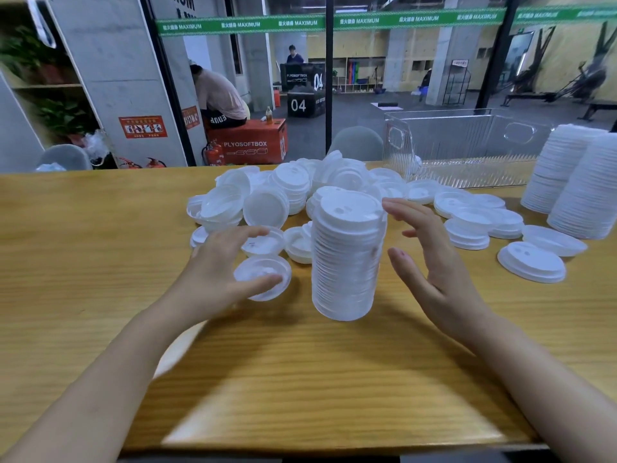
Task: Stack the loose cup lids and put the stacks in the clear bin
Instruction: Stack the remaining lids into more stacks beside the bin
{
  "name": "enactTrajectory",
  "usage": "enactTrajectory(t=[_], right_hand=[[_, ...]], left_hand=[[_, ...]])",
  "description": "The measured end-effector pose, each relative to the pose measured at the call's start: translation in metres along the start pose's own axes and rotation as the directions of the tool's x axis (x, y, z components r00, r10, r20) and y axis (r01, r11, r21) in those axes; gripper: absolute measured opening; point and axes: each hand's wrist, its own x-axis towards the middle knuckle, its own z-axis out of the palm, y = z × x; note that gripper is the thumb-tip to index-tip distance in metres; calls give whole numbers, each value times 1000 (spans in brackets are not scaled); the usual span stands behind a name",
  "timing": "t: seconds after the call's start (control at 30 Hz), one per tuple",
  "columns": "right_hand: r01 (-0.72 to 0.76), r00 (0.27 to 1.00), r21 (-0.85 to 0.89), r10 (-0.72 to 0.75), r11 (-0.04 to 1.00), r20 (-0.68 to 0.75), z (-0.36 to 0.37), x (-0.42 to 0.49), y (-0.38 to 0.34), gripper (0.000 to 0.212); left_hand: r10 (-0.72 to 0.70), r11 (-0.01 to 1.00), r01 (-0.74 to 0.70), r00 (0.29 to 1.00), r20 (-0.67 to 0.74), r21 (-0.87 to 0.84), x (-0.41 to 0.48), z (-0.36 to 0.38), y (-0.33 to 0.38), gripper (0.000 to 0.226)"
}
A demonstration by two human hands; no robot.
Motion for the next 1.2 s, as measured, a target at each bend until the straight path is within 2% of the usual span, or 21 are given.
enactTrajectory(t=[0.1,0.23,0.5,0.57,0.67,0.77,0.87,1.0,1.1,1.2], right_hand=[[-4,1000,4,4,1000,-5,0,0,1,44],[-37,999,18,37,999,-8,-1,-1,1,44],[-48,999,20,47,999,5,0,-2,2,44],[-47,999,20,47,999,3,0,-2,2,44],[-54,999,23,54,998,11,0,-2,2,44],[-55,998,25,55,998,15,0,-3,2,44],[-54,998,26,53,998,14,0,-2,1,45],[-37,999,3,37,999,-10,0,-3,3,44],[-33,999,-8,32,999,-41,0,-2,4,44],[-36,997,-13,35,999,-67,0,-2,4,44]], left_hand=[[-41,985,27,996,80,173,1,3,-5,74],[-40,960,11,994,99,281,3,7,-7,95],[-34,958,7,995,89,286,2,7,-5,92],[-26,977,10,997,69,214,1,6,0,87],[-15,1000,15,999,37,12,1,6,5,82],[15,989,-29,995,-97,-148,3,5,12,67],[-24,966,-44,966,-257,-256,9,-2,22,68],[-12,875,-173,926,-377,-452,15,-11,50,63],[-5,802,-204,938,-348,-561,22,-8,74,57],[15,812,-149,972,-236,-564,29,3,87,62]])
